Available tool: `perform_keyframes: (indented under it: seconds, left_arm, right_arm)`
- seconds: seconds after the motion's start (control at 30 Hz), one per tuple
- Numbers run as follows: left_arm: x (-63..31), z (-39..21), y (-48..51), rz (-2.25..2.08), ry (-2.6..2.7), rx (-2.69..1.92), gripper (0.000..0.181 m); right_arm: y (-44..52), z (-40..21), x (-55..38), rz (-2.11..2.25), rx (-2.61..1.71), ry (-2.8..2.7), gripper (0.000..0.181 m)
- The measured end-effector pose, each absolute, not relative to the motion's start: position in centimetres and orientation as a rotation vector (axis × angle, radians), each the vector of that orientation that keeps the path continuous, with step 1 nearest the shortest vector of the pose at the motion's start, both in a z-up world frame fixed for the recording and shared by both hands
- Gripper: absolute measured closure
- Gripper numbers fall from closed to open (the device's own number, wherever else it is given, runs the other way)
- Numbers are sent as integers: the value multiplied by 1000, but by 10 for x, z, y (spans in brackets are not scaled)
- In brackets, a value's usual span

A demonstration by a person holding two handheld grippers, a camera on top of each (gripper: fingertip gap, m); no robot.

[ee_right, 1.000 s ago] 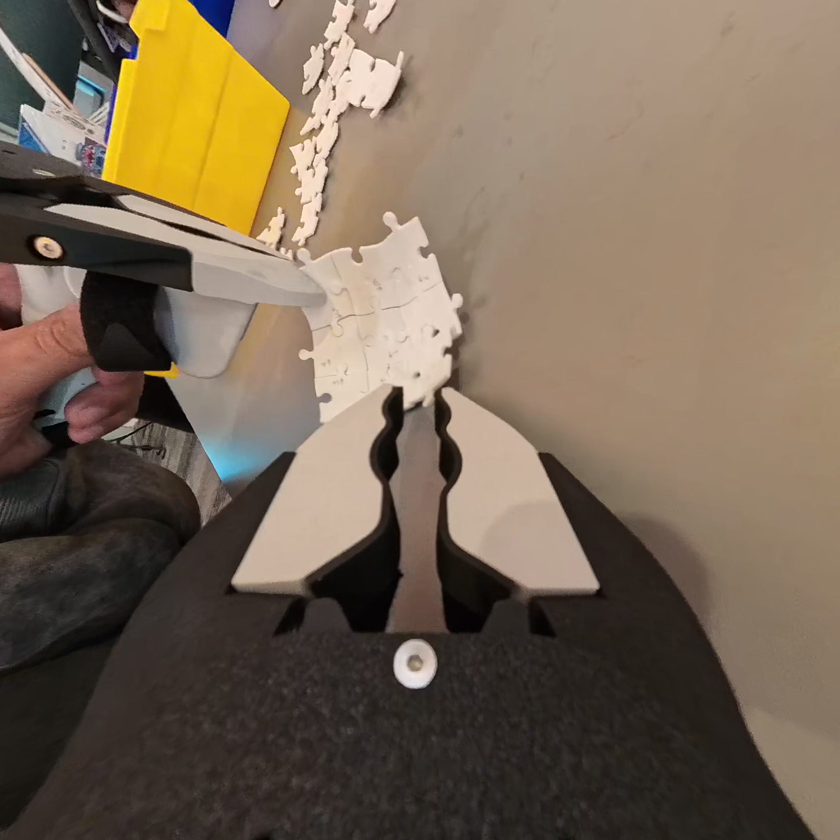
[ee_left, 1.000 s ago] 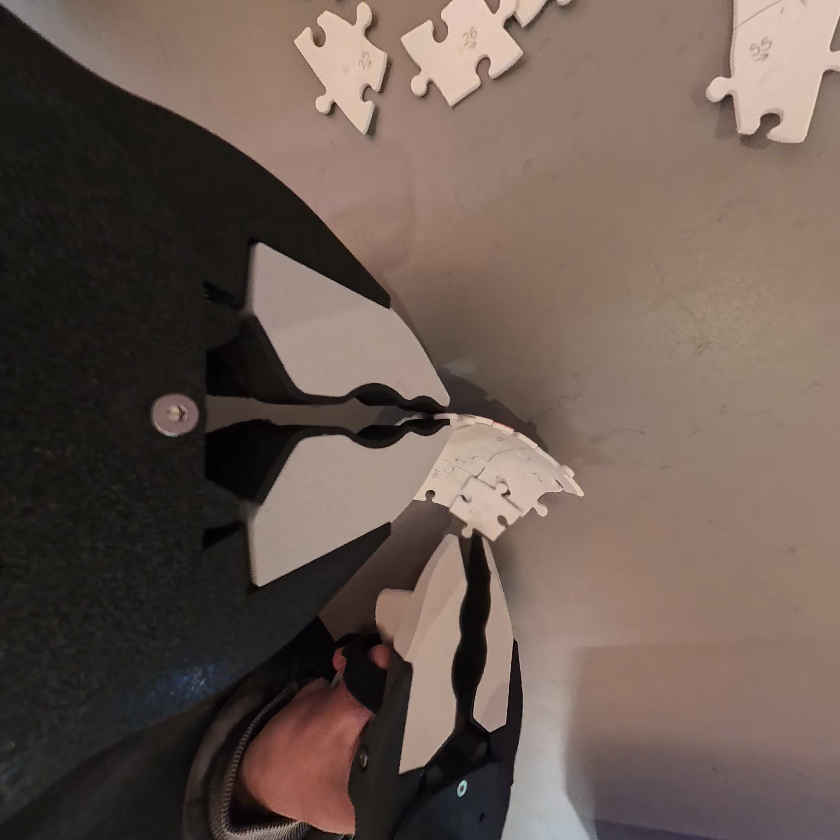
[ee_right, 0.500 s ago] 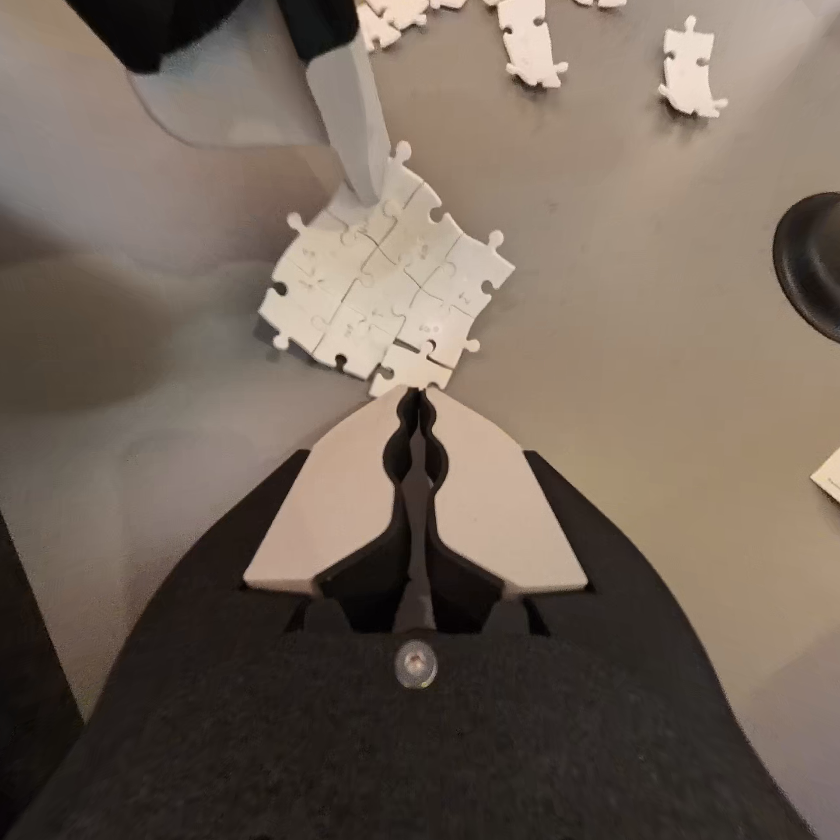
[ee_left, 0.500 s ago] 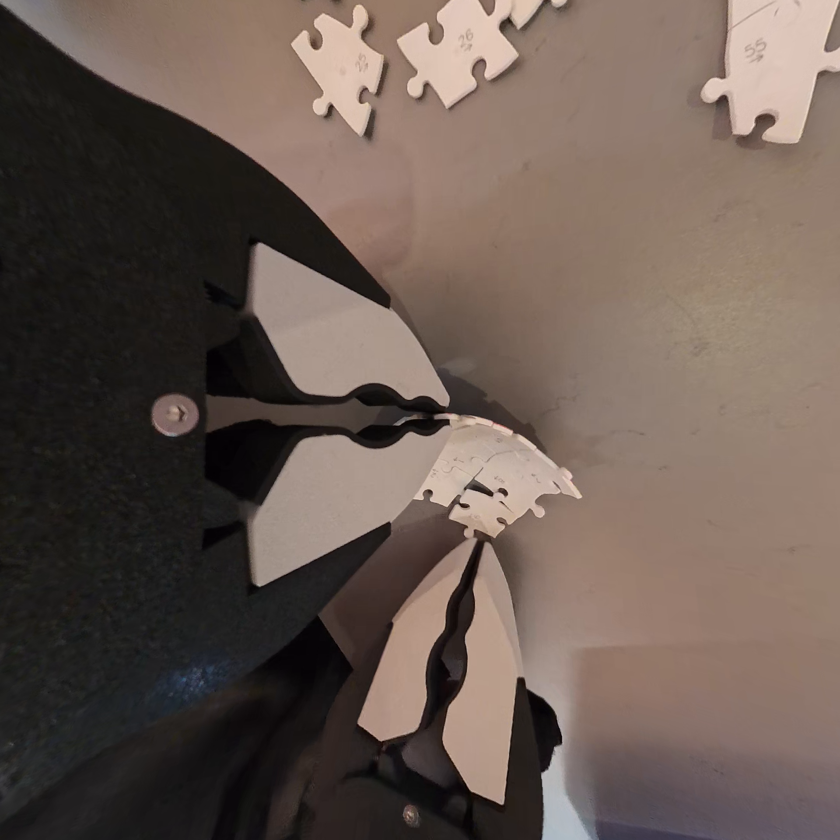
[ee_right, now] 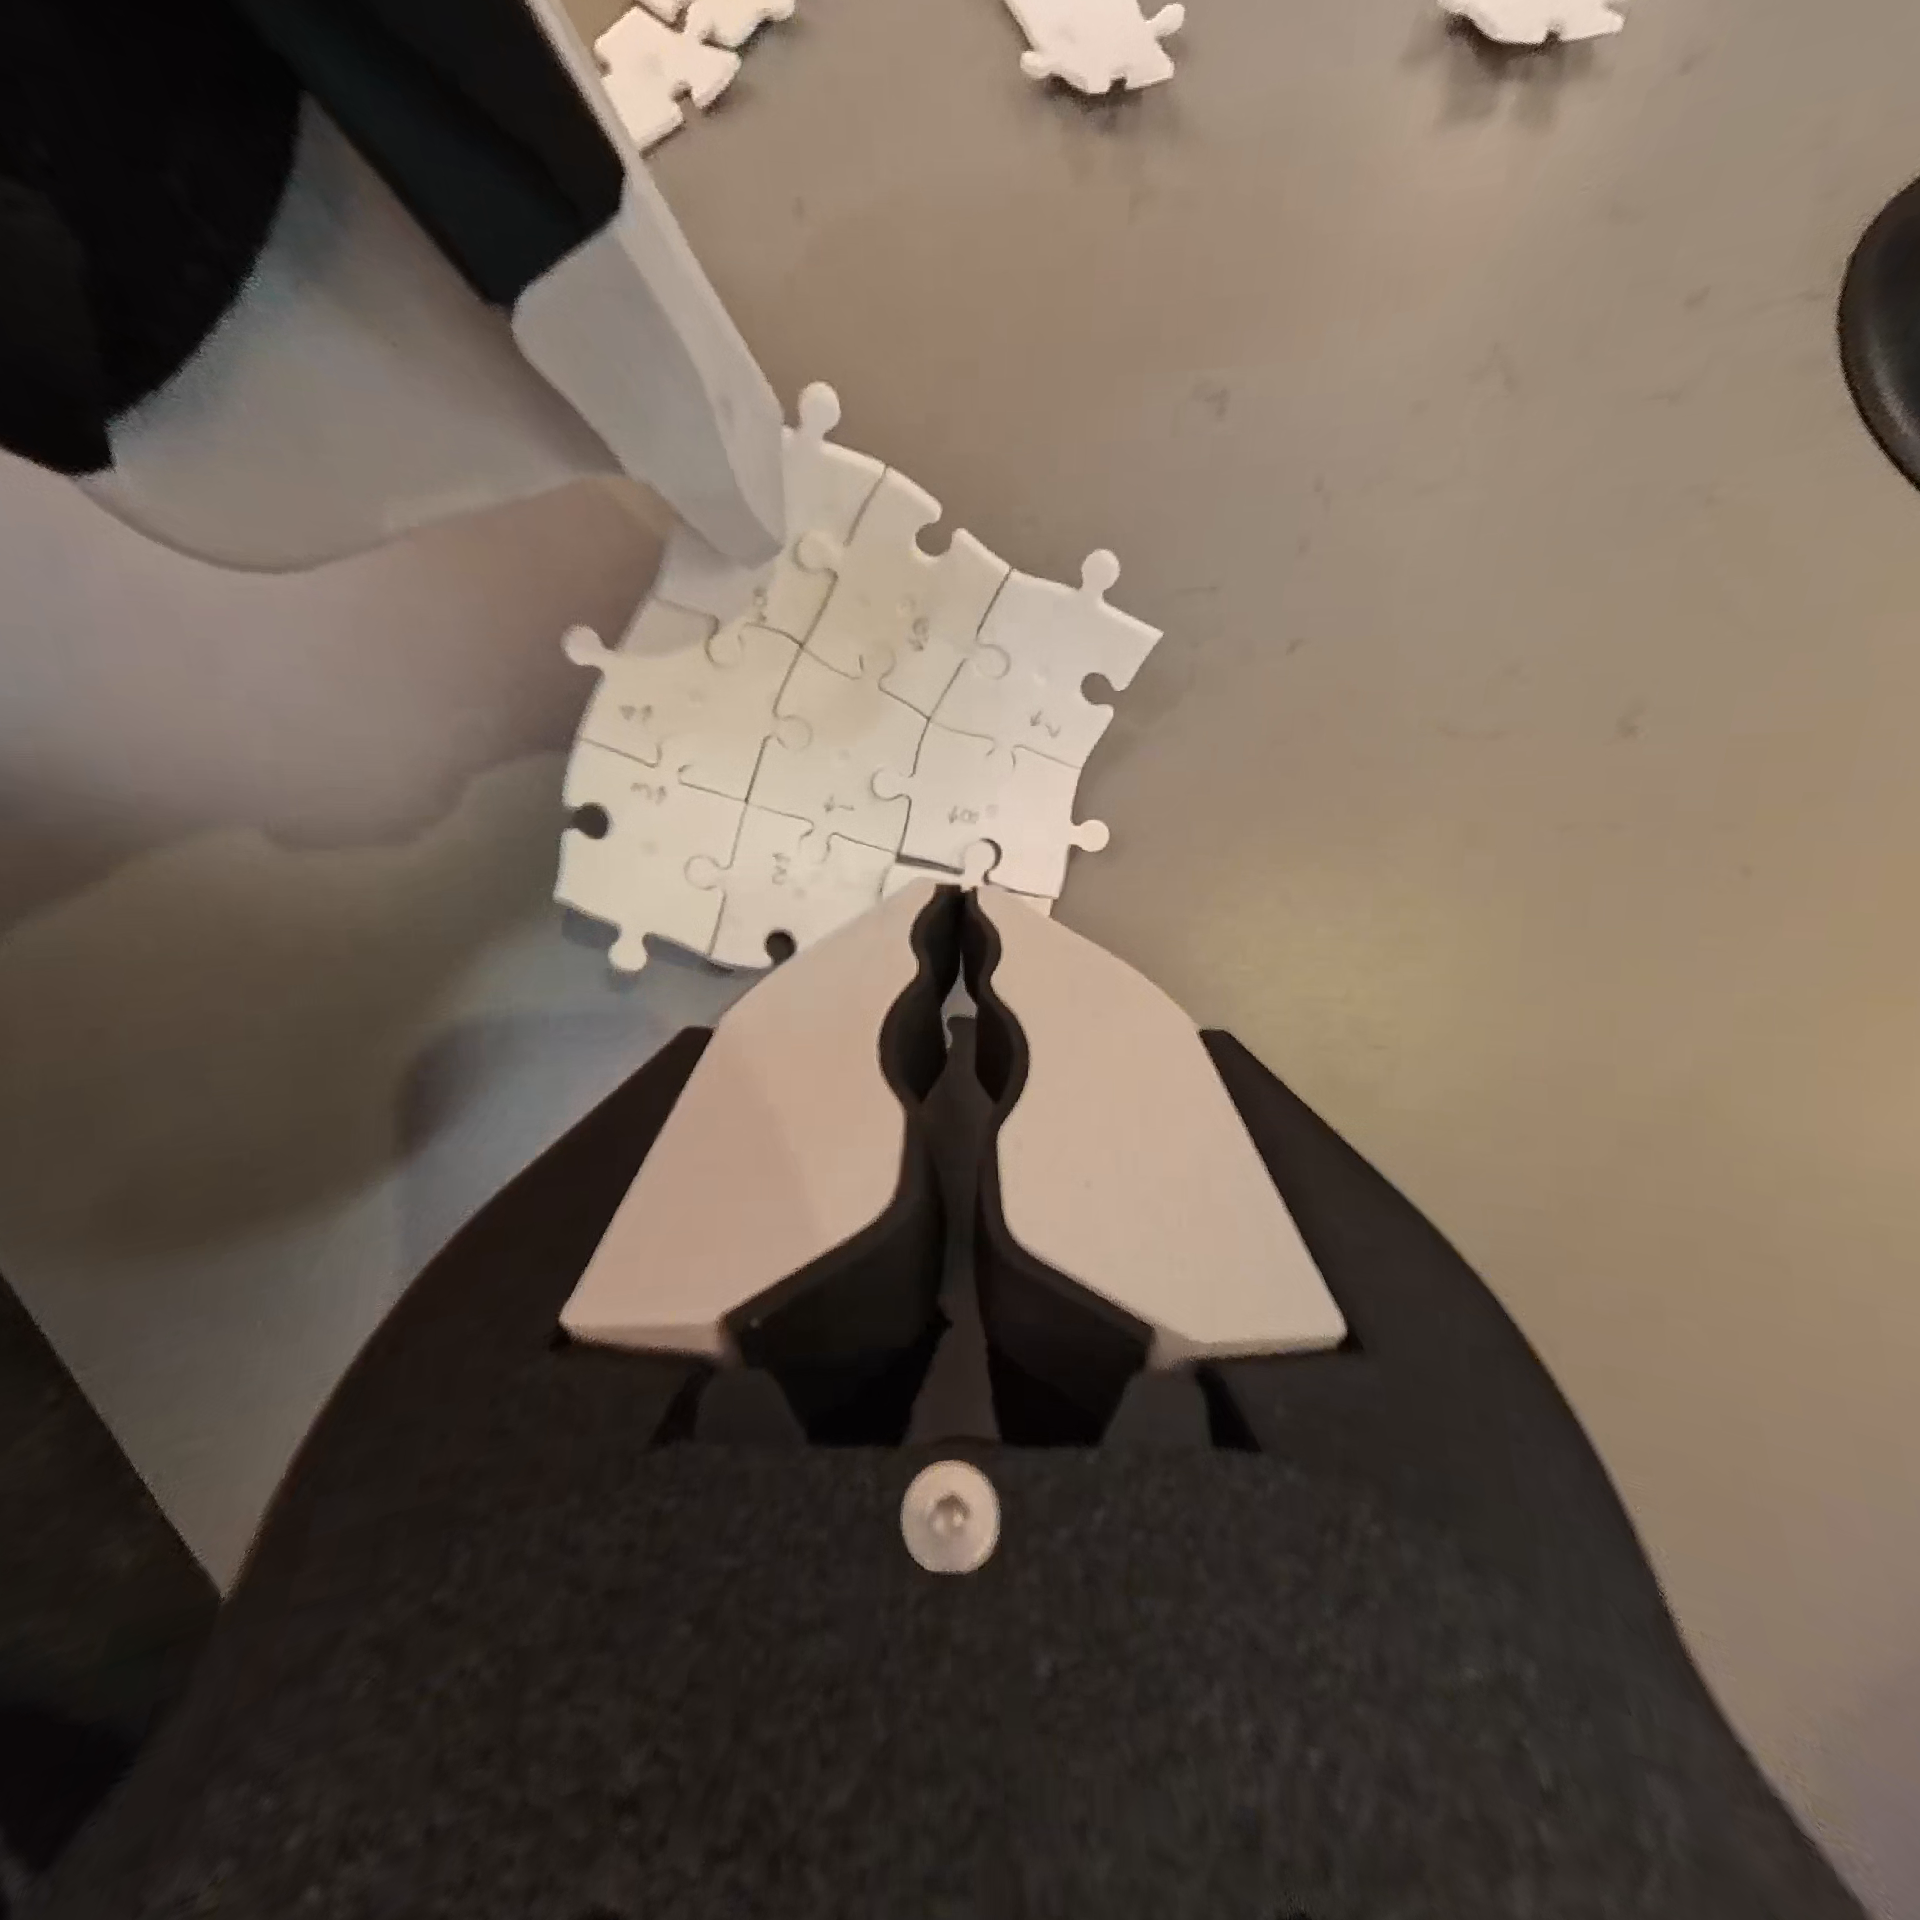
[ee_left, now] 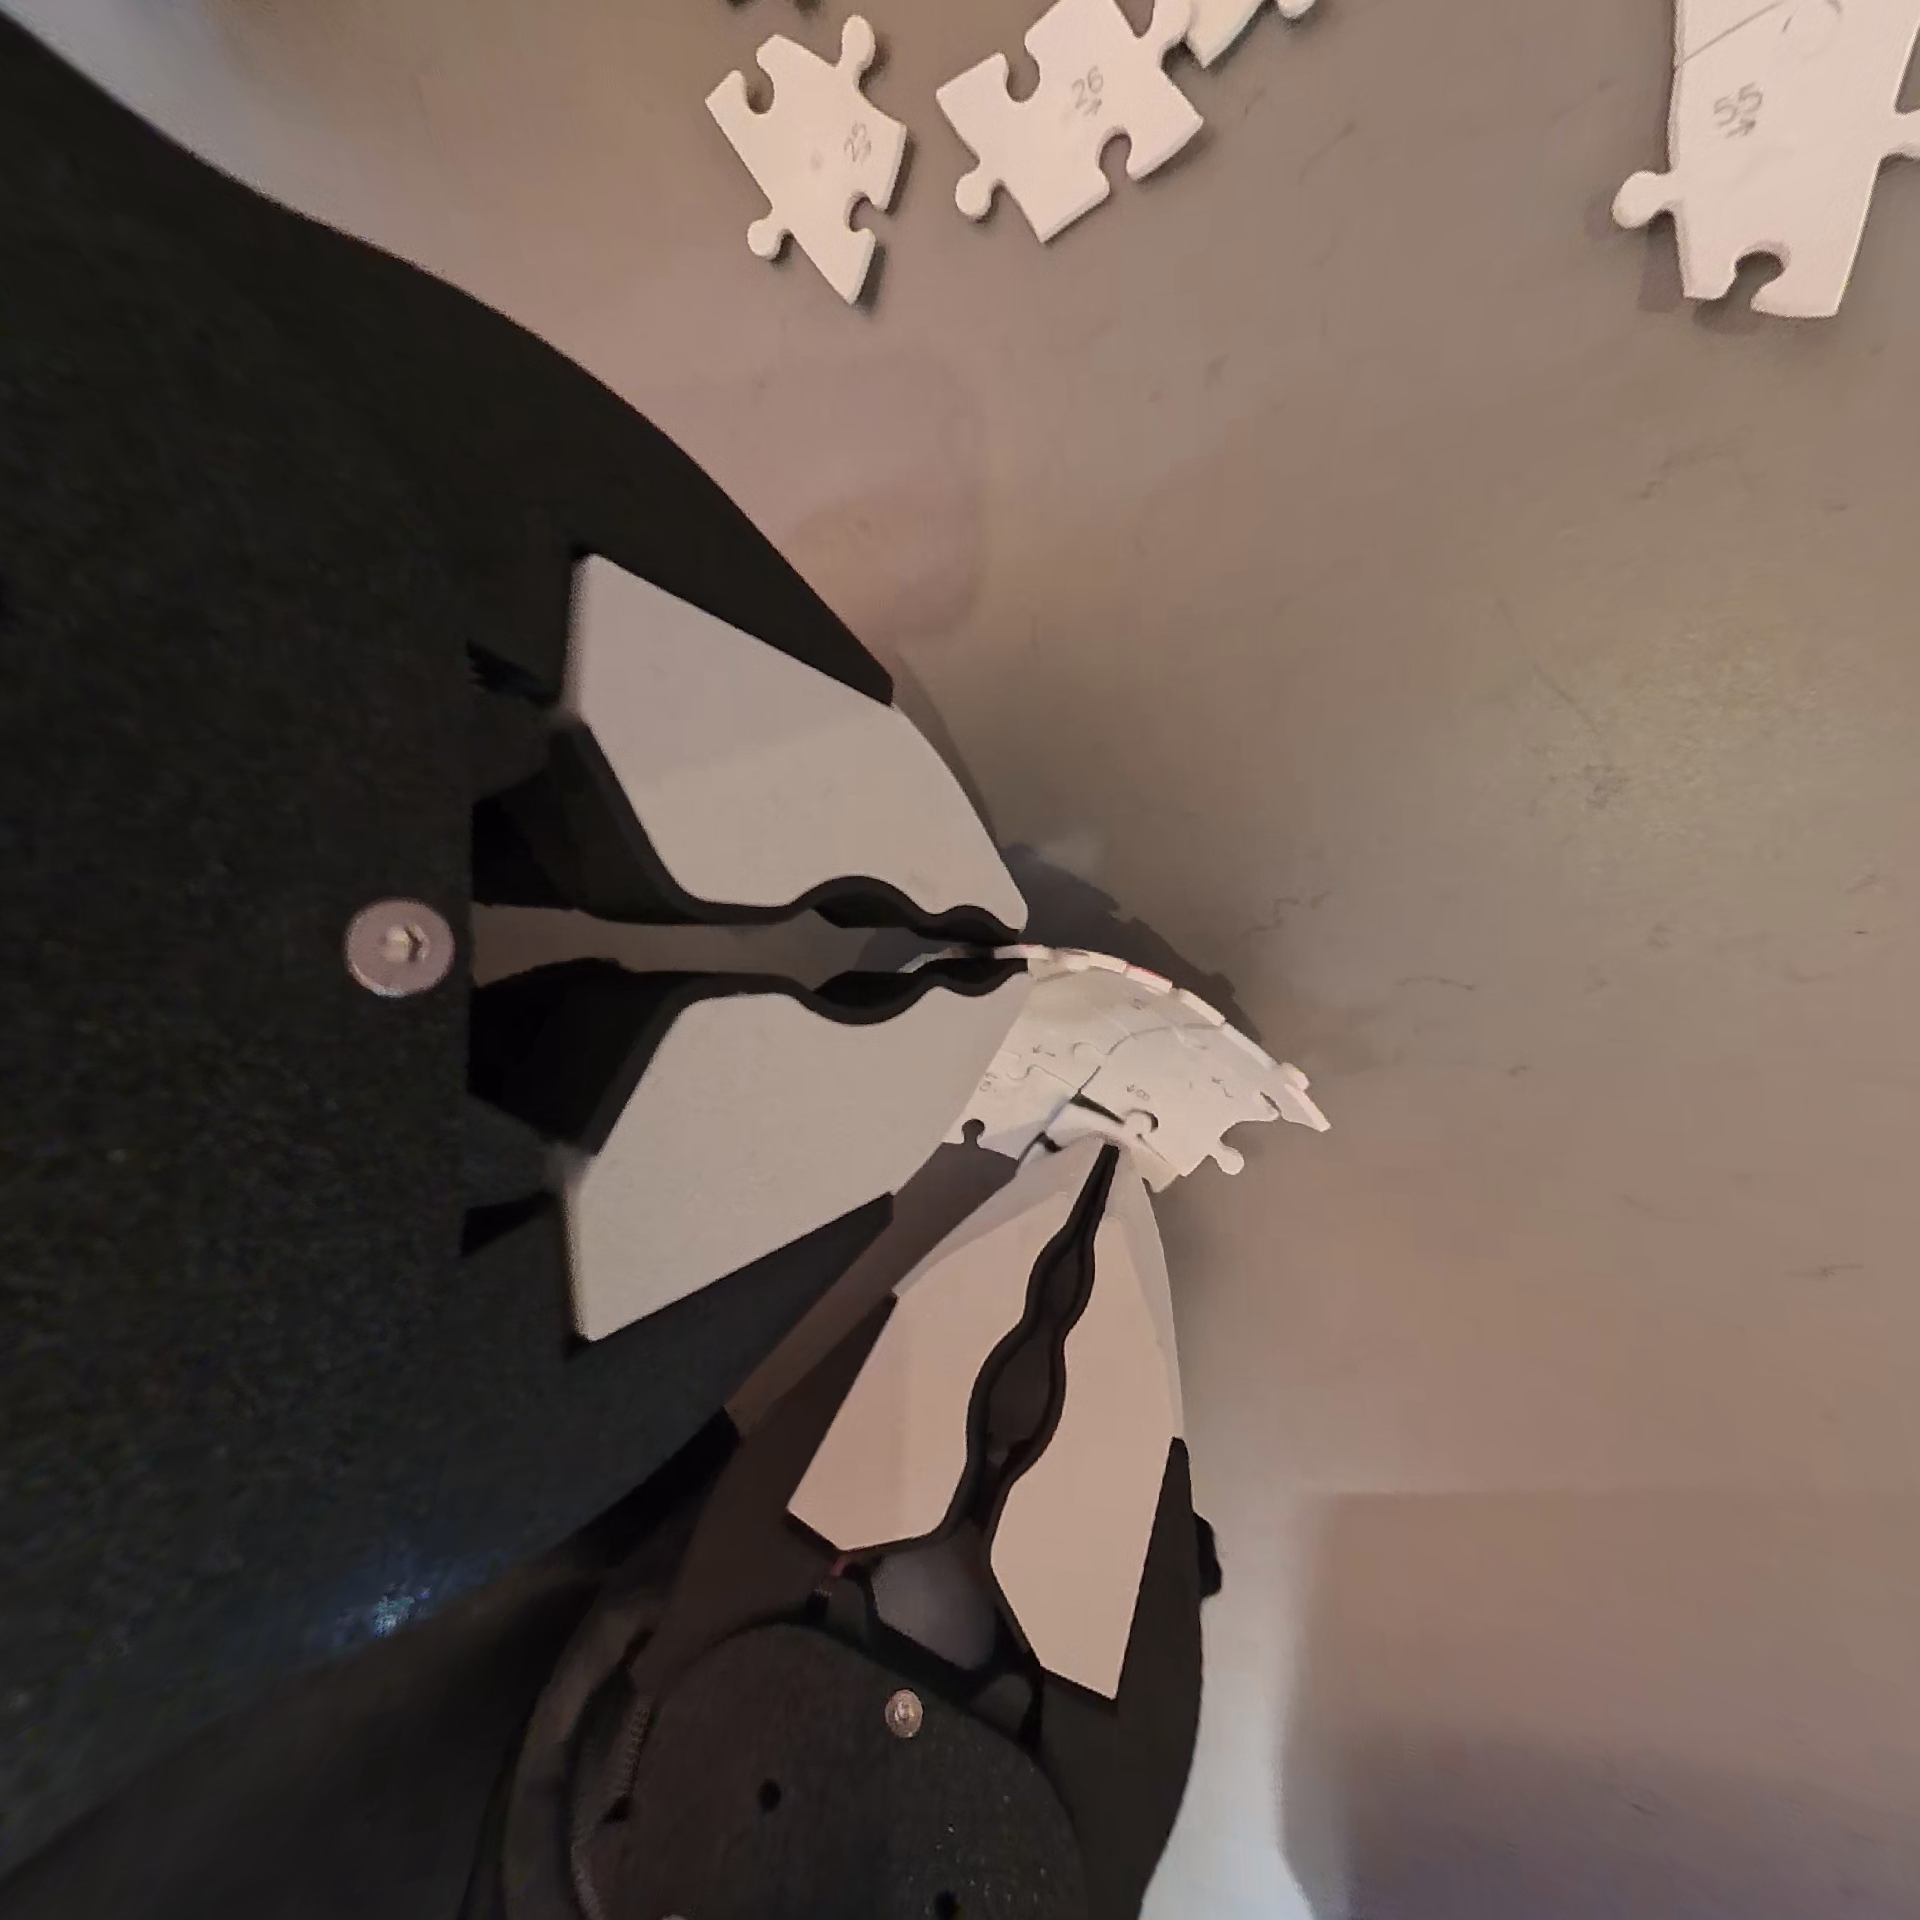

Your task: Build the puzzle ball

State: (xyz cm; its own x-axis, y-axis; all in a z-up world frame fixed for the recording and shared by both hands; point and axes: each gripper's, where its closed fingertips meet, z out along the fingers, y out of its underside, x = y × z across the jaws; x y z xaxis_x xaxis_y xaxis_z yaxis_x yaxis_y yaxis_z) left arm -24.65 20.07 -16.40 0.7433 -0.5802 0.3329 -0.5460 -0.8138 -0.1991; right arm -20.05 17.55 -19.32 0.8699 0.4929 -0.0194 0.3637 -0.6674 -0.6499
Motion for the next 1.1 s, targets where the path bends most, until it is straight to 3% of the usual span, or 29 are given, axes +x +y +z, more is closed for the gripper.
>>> perform_keyframes:
  seconds: [1.1]
  left_arm:
    - [-245,-163,198,-569,901,-2851,179]
  right_arm:
    - [173,-194,-204,107,-2380,-623,180]
